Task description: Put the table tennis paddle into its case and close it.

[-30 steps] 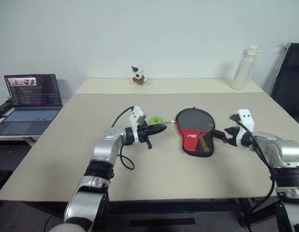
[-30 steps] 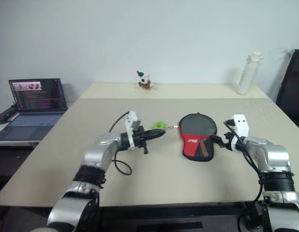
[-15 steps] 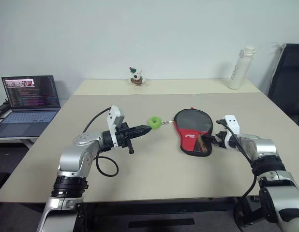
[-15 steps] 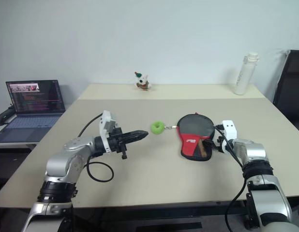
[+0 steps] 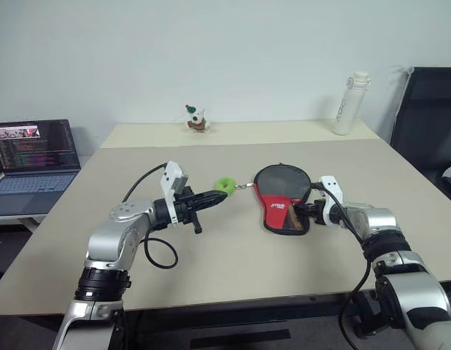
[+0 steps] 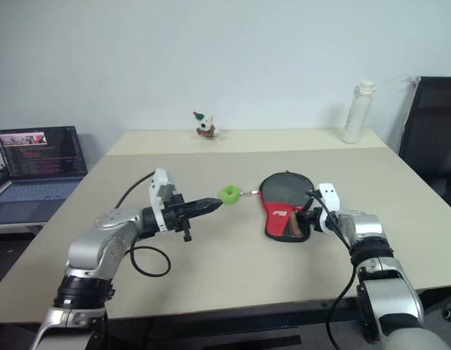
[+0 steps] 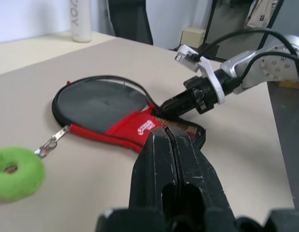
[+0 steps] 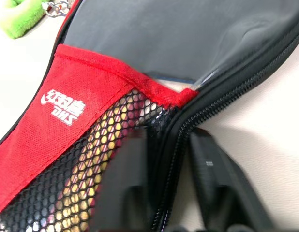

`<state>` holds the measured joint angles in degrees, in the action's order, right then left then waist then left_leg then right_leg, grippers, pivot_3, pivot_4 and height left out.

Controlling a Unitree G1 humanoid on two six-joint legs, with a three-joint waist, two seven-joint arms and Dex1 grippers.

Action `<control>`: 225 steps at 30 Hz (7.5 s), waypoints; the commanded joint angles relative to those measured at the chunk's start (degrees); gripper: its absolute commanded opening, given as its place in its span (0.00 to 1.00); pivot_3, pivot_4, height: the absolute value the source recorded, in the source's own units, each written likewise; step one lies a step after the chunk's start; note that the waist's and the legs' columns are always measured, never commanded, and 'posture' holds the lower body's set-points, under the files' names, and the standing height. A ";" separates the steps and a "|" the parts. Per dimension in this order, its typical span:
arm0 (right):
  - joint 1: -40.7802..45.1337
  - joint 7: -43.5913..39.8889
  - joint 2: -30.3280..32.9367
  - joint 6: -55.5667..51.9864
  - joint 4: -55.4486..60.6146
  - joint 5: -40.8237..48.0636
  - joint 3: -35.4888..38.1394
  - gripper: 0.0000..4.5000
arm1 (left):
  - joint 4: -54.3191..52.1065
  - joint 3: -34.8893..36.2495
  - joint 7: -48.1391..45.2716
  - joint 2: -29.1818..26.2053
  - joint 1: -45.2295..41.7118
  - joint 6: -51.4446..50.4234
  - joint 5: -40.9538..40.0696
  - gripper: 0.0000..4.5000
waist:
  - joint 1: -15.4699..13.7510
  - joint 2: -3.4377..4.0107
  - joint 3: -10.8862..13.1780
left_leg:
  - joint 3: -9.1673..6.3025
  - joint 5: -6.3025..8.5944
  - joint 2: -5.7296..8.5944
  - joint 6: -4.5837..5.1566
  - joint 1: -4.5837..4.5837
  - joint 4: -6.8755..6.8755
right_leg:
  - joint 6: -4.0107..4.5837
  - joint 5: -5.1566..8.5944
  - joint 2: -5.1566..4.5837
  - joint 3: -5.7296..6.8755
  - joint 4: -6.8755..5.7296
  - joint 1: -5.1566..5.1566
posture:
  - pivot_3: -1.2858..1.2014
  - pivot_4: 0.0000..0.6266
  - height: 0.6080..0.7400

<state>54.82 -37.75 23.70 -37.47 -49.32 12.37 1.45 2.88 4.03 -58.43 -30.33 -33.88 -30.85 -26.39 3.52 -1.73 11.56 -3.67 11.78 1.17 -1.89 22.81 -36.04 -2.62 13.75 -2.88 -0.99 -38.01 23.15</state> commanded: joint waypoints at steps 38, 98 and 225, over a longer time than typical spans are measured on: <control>-33.15 12.96 -20.32 -53.84 68.34 15.97 10.99 0.00 | -11.50 -2.82 -12.86 -10.86 10.60 -2.91 -6.80 0.00 | -0.52 -0.09 -0.05 | -0.06 0.06 -0.86 -0.05 0.09 0.30 | 0.21 0.26 0.70 0.04 0.09 0.26 | 0.52 0.24 1.00; -22.83 11.05 -15.12 -13.89 50.77 8.17 -12.62 1.00 | 55.83 -3.99 12.66 8.68 -21.40 13.41 20.06 0.96 | -1.68 -0.18 -0.10 | -0.12 0.07 -0.69 -0.08 0.16 0.17 | 0.17 0.11 0.72 0.17 0.19 0.19 | 0.52 0.24 1.00; -24.49 3.61 9.48 -15.32 66.97 8.29 -2.59 1.00 | 61.27 -5.11 -7.94 17.70 -28.63 30.83 23.96 0.62 | -1.76 -0.25 -0.28 | -0.24 0.09 -0.68 -0.12 0.50 0.11 | 0.06 0.07 0.78 0.32 0.33 0.37 | 0.52 0.24 1.00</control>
<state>29.06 -34.67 32.62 -55.72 18.12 22.14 -1.07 64.35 -1.04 -65.51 -12.73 -60.40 -1.19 -2.21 1.76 -1.97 11.28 -3.90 11.87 0.48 -2.00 23.32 -35.93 -2.56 13.82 -2.10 -0.68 -37.69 23.53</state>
